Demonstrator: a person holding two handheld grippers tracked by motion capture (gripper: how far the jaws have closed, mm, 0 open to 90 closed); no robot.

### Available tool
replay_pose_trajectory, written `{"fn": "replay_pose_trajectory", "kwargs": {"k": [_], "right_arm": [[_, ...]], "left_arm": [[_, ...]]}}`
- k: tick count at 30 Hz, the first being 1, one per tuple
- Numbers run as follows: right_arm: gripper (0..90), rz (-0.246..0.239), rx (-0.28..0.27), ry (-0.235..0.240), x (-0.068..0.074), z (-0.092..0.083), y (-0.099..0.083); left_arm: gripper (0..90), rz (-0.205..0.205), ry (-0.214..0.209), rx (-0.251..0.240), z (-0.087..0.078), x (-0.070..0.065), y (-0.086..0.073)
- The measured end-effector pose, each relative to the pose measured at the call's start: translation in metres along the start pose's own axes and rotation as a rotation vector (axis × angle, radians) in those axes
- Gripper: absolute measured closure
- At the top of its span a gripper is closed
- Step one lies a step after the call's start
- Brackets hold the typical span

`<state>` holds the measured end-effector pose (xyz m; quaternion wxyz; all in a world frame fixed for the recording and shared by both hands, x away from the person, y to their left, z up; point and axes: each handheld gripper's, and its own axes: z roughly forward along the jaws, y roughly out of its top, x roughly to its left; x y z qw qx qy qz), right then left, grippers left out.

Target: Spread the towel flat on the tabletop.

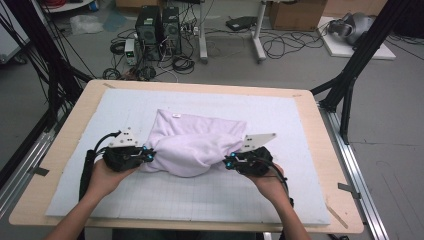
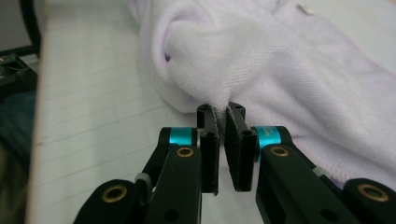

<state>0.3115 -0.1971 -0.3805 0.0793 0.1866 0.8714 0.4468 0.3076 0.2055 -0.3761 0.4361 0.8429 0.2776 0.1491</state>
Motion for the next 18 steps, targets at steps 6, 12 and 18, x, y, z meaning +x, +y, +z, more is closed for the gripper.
{"fn": "replay_pose_trajectory", "kwargs": {"k": [6,12,18], "right_arm": [[85.0,-0.026,-0.023,-0.047,-0.002,-0.04,0.014],[84.9,0.038,0.021,-0.137,-0.045,-0.022,0.021],[79.0,0.144,0.081,-0.17,-0.09,0.013,0.008]], "left_arm": [[85.0,0.033,0.025,-0.036,-0.009,0.001,0.02],[84.6,-0.028,0.123,0.004,0.04,0.028,0.033],[82.1,-0.094,0.154,0.078,0.081,0.052,0.023]]}}
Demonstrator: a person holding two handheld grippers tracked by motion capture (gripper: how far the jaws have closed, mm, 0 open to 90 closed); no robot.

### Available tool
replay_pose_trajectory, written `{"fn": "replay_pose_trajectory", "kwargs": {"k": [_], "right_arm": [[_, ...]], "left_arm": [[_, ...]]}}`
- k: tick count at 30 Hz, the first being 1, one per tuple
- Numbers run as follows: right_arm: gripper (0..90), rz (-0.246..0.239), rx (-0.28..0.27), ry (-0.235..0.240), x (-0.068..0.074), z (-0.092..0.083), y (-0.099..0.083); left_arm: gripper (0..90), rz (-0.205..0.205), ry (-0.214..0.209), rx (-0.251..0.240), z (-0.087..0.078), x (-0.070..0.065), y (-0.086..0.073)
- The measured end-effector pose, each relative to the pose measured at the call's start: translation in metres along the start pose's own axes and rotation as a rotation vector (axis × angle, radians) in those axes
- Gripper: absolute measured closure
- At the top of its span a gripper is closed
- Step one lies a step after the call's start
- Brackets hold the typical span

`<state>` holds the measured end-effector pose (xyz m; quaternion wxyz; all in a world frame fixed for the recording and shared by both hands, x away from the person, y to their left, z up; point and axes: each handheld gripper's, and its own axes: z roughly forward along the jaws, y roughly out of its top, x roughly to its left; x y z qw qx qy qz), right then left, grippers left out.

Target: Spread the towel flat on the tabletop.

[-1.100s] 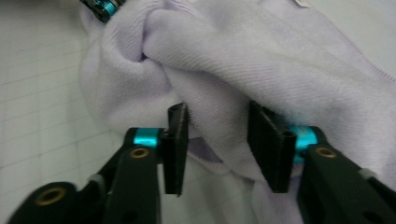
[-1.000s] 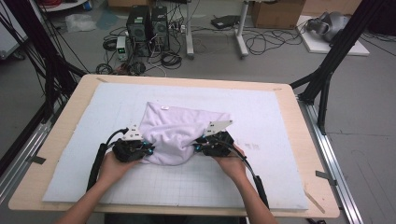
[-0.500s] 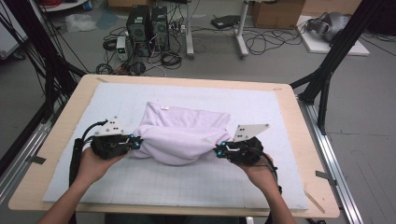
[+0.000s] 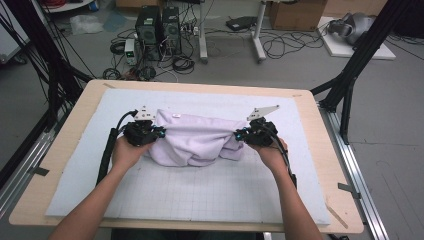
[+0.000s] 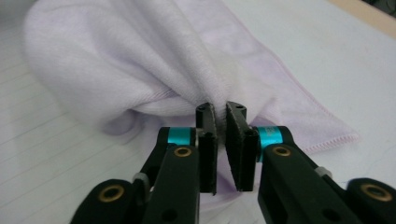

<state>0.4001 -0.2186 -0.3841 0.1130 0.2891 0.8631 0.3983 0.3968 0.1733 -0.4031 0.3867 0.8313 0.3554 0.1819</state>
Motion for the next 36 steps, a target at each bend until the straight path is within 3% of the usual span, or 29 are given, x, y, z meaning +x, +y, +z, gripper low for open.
{"fn": "replay_pose_trajectory", "kwargs": {"k": [3,5,10,13,15,18,20,24,26,28,30,33,36], "right_arm": [[66.5,0.038,-0.01,-0.007,-0.008,0.006,-0.004],[64.0,0.038,-0.031,0.004,-0.006,0.001,-0.006],[59.9,-0.006,-0.093,0.002,0.014,-0.018,-0.012],[56.9,-0.044,-0.107,0.022,0.03,-0.02,-0.017],[54.0,-0.045,-0.101,0.058,0.04,-0.016,-0.021],[50.0,-0.039,-0.086,0.101,0.05,-0.005,-0.018],[48.5,-0.056,-0.09,0.107,0.058,0.002,-0.014],[48.2,-0.09,-0.059,0.106,0.065,0.022,-0.007],[51.7,-0.091,-0.052,0.105,0.065,0.032,-0.007],[59.4,-0.104,-0.038,0.087,0.066,0.04,-0.006],[70.1,-0.093,-0.03,0.115,0.065,0.046,-0.007],[81.6,-0.09,-0.02,0.15,0.064,0.045,-0.007],[84.2,-0.104,-0.04,0.153,0.067,0.029,-0.006]], "left_arm": [[67.1,-0.051,-0.015,0.029,0.001,0.007,-0.004],[61.2,-0.05,-0.02,0.012,-0.011,0.009,-0.007],[54.6,-0.039,-0.032,-0.053,-0.043,0.002,-0.017],[53.9,-0.01,-0.077,-0.067,-0.05,-0.012,-0.028],[53.8,0.003,-0.107,-0.055,-0.046,-0.022,-0.035],[51.5,-0.015,-0.172,-0.051,-0.034,-0.037,-0.043],[51.4,0.015,-0.198,-0.019,-0.024,-0.047,-0.044],[51.3,0.077,-0.164,0.02,-0.006,-0.06,-0.042],[58.4,0.124,-0.126,0.046,0.003,-0.066,-0.042],[68.9,0.135,-0.131,0.028,0.005,-0.067,-0.042],[80.2,0.122,-0.144,0.022,0.004,-0.064,-0.042],[83.5,0.108,-0.158,-0.001,-0.007,-0.06,-0.042],[83.8,0.103,-0.163,-0.03,-0.024,-0.056,-0.042]]}}
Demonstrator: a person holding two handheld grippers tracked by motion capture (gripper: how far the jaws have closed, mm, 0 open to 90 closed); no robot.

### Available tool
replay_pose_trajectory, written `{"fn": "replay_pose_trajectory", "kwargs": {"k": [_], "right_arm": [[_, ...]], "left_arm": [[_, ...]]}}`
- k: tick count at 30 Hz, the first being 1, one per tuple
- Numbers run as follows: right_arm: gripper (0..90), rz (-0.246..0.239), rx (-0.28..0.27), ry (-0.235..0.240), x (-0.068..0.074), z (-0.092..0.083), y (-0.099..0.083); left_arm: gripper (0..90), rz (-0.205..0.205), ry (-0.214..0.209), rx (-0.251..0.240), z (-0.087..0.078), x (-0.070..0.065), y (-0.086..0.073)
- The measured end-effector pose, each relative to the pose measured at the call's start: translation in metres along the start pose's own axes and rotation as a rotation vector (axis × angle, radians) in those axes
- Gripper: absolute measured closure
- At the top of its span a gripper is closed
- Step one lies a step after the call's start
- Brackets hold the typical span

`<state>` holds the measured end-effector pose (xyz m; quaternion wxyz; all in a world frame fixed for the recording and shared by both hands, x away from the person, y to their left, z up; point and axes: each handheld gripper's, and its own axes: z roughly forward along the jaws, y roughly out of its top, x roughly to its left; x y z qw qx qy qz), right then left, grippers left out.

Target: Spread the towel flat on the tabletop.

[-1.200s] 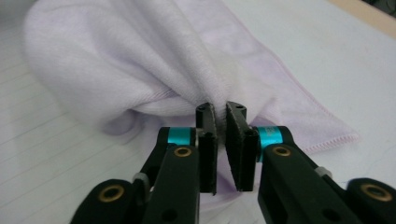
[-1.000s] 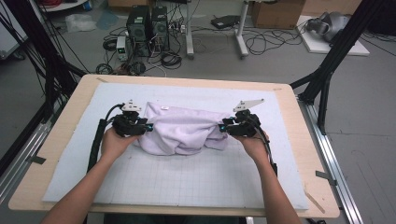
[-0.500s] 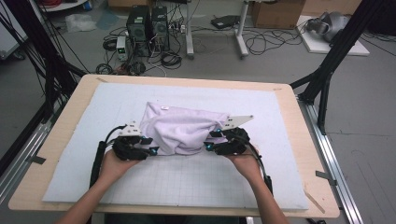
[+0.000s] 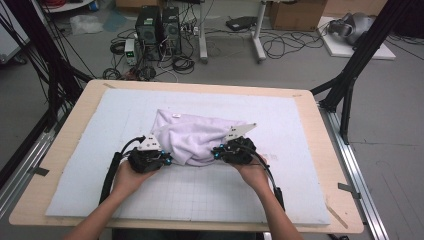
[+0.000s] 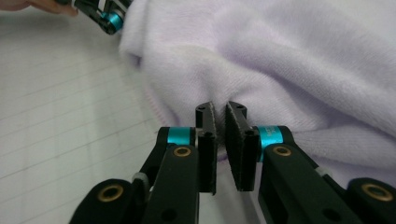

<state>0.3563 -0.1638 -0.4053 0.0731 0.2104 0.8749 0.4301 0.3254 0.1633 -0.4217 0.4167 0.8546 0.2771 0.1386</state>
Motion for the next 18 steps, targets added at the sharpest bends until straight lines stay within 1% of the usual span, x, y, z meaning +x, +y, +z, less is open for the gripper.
{"fn": "replay_pose_trajectory", "kwargs": {"k": [1,3,4,5,7,8,10,11,12,13,14,15,17,18], "right_arm": [[84.6,-0.007,-0.008,0.001,0.002,-0.007,0.001],[85.2,-0.024,-0.033,-0.009,0.006,-0.021,0.004],[85.3,-0.026,-0.043,-0.011,0.008,-0.026,0.004],[85.5,-0.029,-0.061,-0.001,0.011,-0.035,0.005],[85.7,-0.04,-0.084,0.013,0.019,-0.047,0.006],[85.7,-0.046,-0.085,0.017,0.022,-0.05,0.007],[85.8,-0.06,-0.084,0.041,0.032,-0.058,0.009],[85.8,-0.073,-0.08,0.044,0.038,-0.061,0.011],[85.7,-0.082,-0.071,0.048,0.042,-0.063,0.013],[85.7,-0.084,-0.065,0.051,0.043,-0.063,0.014],[85.6,-0.095,-0.044,0.038,0.042,-0.062,0.015],[85.5,-0.096,-0.032,0.032,0.041,-0.059,0.016],[85.4,-0.065,-0.017,0.027,0.032,-0.048,0.013],[85.3,-0.062,0.007,0.016,0.027,-0.041,0.011]], "left_arm": [[83.9,0.0,-0.007,-0.002,-0.006,0.0,0.0],[83.8,0.006,-0.008,-0.005,-0.017,0.001,0.001],[83.9,0.004,-0.015,-0.014,-0.025,0.001,0.002],[83.8,0.004,-0.02,-0.023,-0.033,0.001,0.003],[83.8,0.018,-0.024,-0.034,-0.045,-0.001,0.006],[83.9,0.021,-0.04,-0.038,-0.052,-0.003,0.009],[83.9,0.041,-0.048,-0.043,-0.063,-0.006,0.014],[83.9,0.049,-0.055,-0.043,-0.067,-0.007,0.016],[83.7,0.049,-0.062,-0.036,-0.067,-0.006,0.017],[83.5,0.052,-0.06,-0.018,-0.066,-0.005,0.019],[83.3,0.059,-0.052,-0.008,-0.064,-0.003,0.02],[83.2,0.05,-0.048,0.007,-0.058,0.001,0.021],[82.9,0.032,-0.036,0.03,-0.042,0.008,0.021],[82.5,0.02,-0.032,0.044,-0.032,0.012,0.021]]}}
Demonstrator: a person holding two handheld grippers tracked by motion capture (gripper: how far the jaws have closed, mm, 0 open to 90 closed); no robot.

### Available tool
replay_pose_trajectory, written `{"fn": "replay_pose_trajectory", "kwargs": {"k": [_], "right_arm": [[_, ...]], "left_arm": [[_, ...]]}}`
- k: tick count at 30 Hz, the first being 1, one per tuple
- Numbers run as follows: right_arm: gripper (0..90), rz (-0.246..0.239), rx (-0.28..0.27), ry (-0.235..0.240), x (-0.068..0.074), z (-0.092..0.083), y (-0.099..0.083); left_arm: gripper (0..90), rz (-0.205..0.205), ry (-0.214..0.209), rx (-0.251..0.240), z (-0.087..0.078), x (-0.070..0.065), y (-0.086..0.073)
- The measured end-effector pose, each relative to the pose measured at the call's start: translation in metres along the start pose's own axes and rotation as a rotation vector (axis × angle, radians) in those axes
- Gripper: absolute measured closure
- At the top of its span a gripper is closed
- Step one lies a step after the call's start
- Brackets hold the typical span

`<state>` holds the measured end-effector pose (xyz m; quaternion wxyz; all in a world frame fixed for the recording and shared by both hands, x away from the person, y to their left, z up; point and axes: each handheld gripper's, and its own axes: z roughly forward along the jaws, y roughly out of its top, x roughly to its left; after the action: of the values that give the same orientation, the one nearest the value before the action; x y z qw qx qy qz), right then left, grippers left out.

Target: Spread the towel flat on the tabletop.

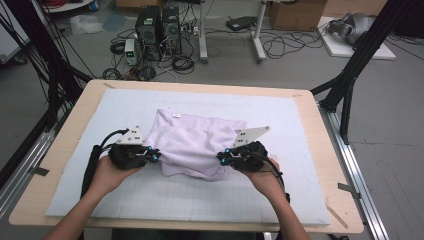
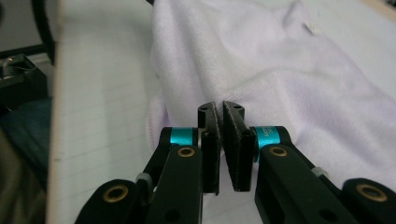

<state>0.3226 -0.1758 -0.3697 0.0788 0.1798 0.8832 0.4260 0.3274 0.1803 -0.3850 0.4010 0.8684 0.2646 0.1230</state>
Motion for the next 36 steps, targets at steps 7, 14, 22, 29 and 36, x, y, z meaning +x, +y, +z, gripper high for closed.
{"fn": "replay_pose_trajectory", "kwargs": {"k": [7,14,22,29,36], "right_arm": [[84.4,0.055,0.097,-0.044,-0.028,0.035,-0.013],[67.5,0.123,0.049,-0.018,-0.036,0.031,-0.021],[62.4,0.024,-0.034,-0.027,-0.005,0.003,-0.04],[57.0,0.04,0.0,0.004,-0.004,0.018,-0.058],[66.7,0.034,0.049,0.047,-0.008,0.042,-0.06]], "left_arm": [[82.1,-0.082,0.055,0.058,0.054,0.023,-0.003],[68.8,-0.096,0.066,0.028,0.038,0.024,-0.002],[51.9,-0.102,0.054,-0.073,0.004,0.002,-0.019],[58.6,-0.031,-0.047,-0.021,0.03,-0.021,-0.021],[79.6,-0.002,-0.035,0.034,0.057,-0.021,-0.021]]}}
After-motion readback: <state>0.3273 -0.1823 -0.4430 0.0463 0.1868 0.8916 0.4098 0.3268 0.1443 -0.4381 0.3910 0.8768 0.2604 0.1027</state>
